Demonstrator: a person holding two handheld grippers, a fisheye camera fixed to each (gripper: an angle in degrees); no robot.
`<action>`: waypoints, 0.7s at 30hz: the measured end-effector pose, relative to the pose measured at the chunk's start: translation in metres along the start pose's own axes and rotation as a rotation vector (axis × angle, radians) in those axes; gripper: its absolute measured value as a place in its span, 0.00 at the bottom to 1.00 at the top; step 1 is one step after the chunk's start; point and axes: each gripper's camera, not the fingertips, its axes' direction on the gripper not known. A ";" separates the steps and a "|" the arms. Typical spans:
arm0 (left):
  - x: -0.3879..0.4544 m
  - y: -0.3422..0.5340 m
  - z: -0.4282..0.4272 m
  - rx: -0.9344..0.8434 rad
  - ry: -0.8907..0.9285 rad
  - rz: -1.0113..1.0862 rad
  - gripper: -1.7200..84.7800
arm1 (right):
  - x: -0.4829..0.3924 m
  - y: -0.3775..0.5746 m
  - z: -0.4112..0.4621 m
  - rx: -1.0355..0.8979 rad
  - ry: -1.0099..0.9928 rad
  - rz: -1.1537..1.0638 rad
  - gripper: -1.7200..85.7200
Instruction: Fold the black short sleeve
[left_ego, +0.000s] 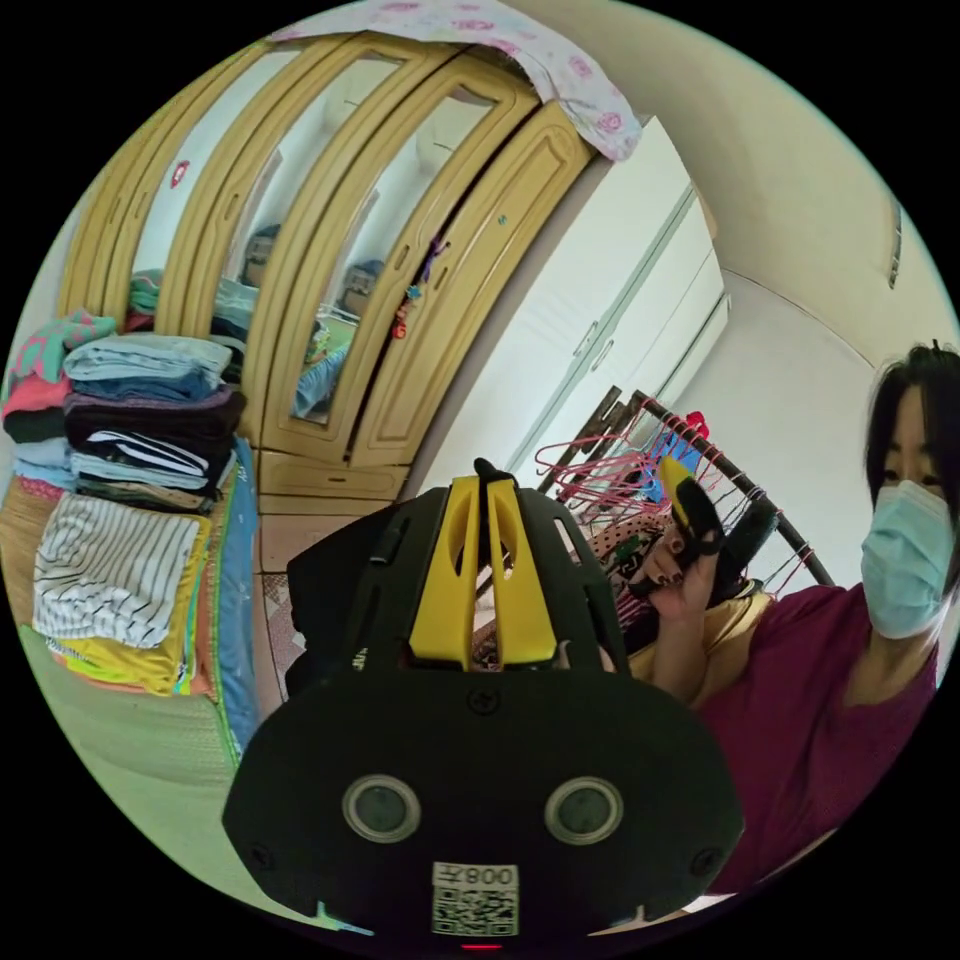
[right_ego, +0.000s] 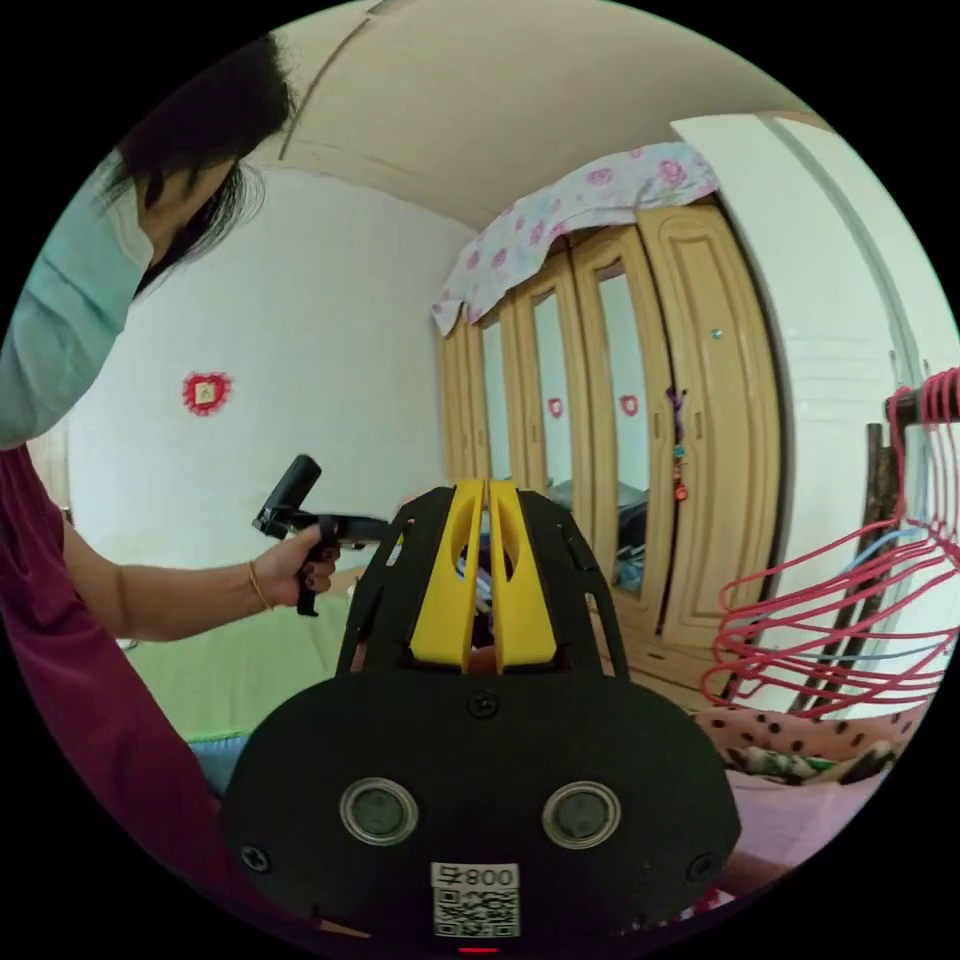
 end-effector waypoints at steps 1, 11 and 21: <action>-0.001 0.009 -0.012 0.011 -0.016 0.003 0.03 | 0.007 0.013 0.020 -0.043 -0.042 0.016 0.05; 0.000 0.180 -0.209 0.264 -0.223 0.002 0.03 | 0.024 0.164 0.205 -0.518 -0.397 0.072 0.12; 0.013 0.364 -0.291 0.358 -0.303 -0.016 0.03 | -0.040 0.296 0.282 -0.732 -0.593 -0.124 0.15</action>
